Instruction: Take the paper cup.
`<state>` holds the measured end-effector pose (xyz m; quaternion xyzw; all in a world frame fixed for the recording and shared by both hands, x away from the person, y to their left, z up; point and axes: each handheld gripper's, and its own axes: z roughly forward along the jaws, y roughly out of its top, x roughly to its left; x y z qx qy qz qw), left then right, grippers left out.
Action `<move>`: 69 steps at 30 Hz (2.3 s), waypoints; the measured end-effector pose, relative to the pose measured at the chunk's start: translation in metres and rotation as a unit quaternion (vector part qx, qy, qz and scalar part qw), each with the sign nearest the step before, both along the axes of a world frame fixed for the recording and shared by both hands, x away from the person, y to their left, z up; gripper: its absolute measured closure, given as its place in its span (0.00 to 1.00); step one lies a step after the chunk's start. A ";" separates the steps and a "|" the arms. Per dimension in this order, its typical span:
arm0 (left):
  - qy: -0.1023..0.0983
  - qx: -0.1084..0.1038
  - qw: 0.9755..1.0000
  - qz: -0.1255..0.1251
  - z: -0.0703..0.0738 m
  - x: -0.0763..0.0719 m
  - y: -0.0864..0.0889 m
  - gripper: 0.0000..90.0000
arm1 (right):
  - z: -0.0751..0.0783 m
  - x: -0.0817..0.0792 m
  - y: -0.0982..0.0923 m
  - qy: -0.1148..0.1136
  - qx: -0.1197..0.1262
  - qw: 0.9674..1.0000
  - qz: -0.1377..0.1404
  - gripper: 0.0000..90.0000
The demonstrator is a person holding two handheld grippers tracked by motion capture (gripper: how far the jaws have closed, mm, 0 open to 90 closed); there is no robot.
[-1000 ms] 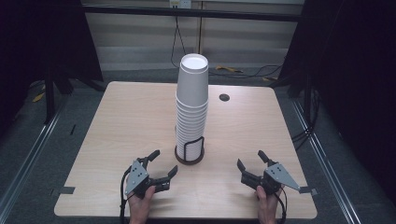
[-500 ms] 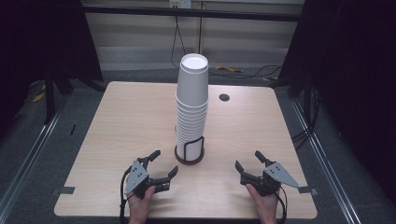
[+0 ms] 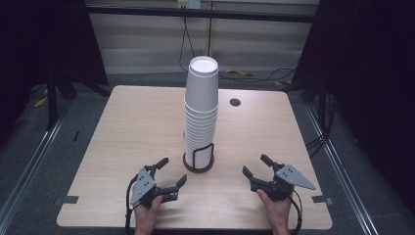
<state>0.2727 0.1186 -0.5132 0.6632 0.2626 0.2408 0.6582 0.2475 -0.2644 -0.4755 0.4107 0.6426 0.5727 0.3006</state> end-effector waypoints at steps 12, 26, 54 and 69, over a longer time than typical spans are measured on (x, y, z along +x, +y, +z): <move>0.001 -0.001 1.000 -0.002 0.000 0.000 0.000 0.17 | 0.024 0.011 0.000 0.017 0.009 0.999 0.036 0.20; 0.000 -0.001 1.000 -0.003 0.000 0.000 0.000 0.17 | 0.059 0.028 0.016 0.014 0.000 0.996 0.094 0.20; -0.001 0.000 1.000 -0.004 0.000 0.000 0.000 0.17 | 0.135 0.059 0.042 -0.012 -0.008 0.986 0.167 0.20; -0.001 0.000 1.000 -0.004 0.000 0.000 0.000 0.17 | 0.169 0.077 0.052 -0.016 -0.005 0.981 0.192 0.20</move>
